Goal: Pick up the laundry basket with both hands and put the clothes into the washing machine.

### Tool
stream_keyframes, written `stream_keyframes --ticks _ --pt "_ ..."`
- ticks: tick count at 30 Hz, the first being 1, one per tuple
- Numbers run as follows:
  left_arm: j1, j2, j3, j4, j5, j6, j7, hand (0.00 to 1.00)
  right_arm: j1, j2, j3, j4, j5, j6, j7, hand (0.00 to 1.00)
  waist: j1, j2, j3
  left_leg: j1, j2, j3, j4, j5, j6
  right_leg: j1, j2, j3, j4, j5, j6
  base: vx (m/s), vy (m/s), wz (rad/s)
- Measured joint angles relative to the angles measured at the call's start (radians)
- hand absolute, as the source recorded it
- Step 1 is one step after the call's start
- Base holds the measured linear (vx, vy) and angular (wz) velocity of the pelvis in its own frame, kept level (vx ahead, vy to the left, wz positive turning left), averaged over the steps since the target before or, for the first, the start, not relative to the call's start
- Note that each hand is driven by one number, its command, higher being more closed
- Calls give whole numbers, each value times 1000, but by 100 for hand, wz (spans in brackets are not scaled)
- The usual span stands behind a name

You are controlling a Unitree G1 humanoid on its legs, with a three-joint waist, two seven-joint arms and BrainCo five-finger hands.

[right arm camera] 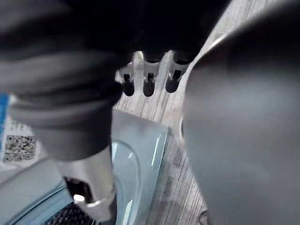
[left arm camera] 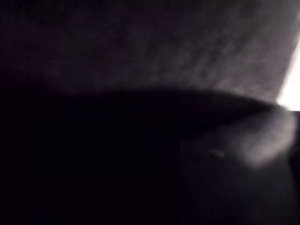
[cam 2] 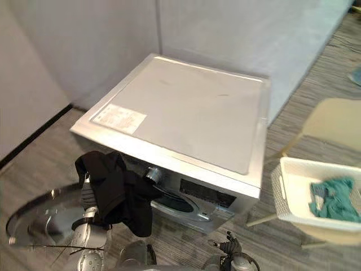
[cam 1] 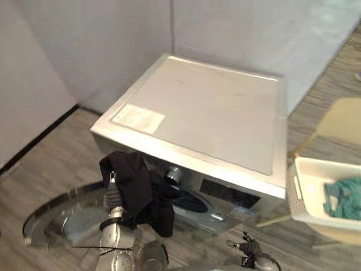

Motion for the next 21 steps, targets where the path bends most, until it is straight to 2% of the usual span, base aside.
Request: stream_keyframes --ticks 1,2,3,5,8,9,12,14,16,18,20,21 --pt "4 0 16 8 0 2 -4 100 -7 6 7 12 -1 -1 0 0 -1 -2 -2 13 11 37 -13 4 -2 1 7 -48 -13 -10 10 -47 69 -164" --pt "2 1 32 66 0 6 -9 100 -24 2 22 45 -11 -4 2 0 -1 0 -8 29 25 97 -41 16 -8 3 26 -122 -87 -19 1 -41 34 -130" --pt "-5 1 33 94 0 9 -10 100 -36 -2 26 62 -21 -5 3 0 -6 0 -8 30 25 111 -55 24 -7 3 35 -132 -120 -19 4 -46 23 -105" --pt "-16 -11 53 165 0 23 -12 100 -62 -32 29 128 -40 -3 10 0 -22 9 -4 32 18 118 -107 73 -3 16 84 -134 -231 42 62 -15 -14 -18" --pt "-14 -19 62 240 0 33 -9 100 -90 -78 32 172 -39 -3 16 0 -2 51 22 23 42 65 -94 97 -7 17 131 -110 -276 66 53 -20 -85 -29" --pt "-14 -18 64 252 0 33 -8 100 -95 -82 39 172 -40 -3 16 0 -4 53 26 13 42 37 -81 106 -5 15 131 -108 -272 66 53 -43 -126 -19" --pt "-15 -16 46 275 0 33 -8 100 -104 -89 48 169 -39 -2 15 0 -5 44 36 -20 23 -108 -53 159 -43 15 131 -93 -268 67 45 -17 -98 -9" --pt "-18 -16 36 275 0 33 -8 100 -104 -88 47 157 -40 0 12 0 -5 43 38 -20 30 -111 -59 161 -43 8 127 -96 -253 62 35 -32 -27 0" --pt "-28 -7 21 268 1 33 -8 100 -98 -84 47 124 -40 13 5 0 -10 28 55 -14 42 -81 -81 160 -44 -6 116 -110 -221 55 23 -78 -19 12" --pt "-56 -4 18 243 2 33 -9 100 -107 -68 50 66 -38 16 -10 0 -19 9 108 -28 41 -70 -88 159 -45 -44 90 -117 -154 50 15 -144 11 21" --pt "-124 -2 17 181 2 32 -9 100 -156 -65 73 -34 -37 18 -27 0 -28 -6 211 -153 50 -83 44 117 -24 -162 44 -103 -5 27 -21 -245 65 16" --pt "-146 -3 17 173 2 31 -9 100 -172 -65 79 -56 -37 22 -33 0 -26 -7 231 -196 59 -87 87 97 -17 -204 36 -89 34 16 -25 -267 91 -7"
